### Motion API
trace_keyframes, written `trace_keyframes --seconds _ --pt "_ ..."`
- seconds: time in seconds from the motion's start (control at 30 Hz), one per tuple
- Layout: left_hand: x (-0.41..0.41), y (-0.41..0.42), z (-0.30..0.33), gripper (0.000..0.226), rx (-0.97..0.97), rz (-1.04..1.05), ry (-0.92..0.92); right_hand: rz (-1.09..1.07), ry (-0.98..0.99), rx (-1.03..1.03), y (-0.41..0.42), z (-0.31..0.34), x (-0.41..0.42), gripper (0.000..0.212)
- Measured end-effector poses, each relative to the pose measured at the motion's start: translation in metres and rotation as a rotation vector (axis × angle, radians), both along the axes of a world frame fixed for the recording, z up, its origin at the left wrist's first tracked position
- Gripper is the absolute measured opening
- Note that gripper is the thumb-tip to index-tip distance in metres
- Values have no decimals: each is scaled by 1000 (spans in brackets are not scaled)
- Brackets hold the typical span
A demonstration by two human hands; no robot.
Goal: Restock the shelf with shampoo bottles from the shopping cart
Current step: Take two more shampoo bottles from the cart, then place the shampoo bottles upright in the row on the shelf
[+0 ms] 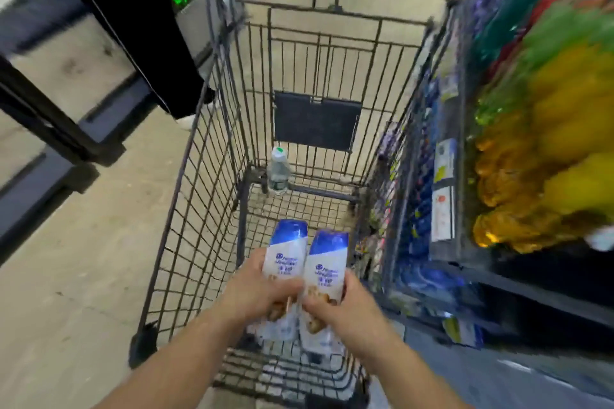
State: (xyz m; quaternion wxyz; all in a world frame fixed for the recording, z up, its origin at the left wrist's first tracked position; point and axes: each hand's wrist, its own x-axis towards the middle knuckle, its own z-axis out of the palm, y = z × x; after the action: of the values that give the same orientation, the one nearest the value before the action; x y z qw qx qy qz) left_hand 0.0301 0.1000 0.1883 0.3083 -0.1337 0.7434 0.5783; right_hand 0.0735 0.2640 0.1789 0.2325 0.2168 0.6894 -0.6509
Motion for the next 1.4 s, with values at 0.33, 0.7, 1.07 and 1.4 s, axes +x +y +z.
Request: trace_keyframes --seconds 0.33,0.7,1.07,1.4 --pt "232 223 180 49 359 -255 317 -120 360 124 217 194 278 16" --pt "387 543 288 40 727 -738 366 -647 562 427 469 316 492 36" --pt "316 788 339 50 795 -778 532 -661 552 814 702 388 430 31" --pt "245 906 374 47 623 -482 831 -636 669 1032 870 455 311 44"
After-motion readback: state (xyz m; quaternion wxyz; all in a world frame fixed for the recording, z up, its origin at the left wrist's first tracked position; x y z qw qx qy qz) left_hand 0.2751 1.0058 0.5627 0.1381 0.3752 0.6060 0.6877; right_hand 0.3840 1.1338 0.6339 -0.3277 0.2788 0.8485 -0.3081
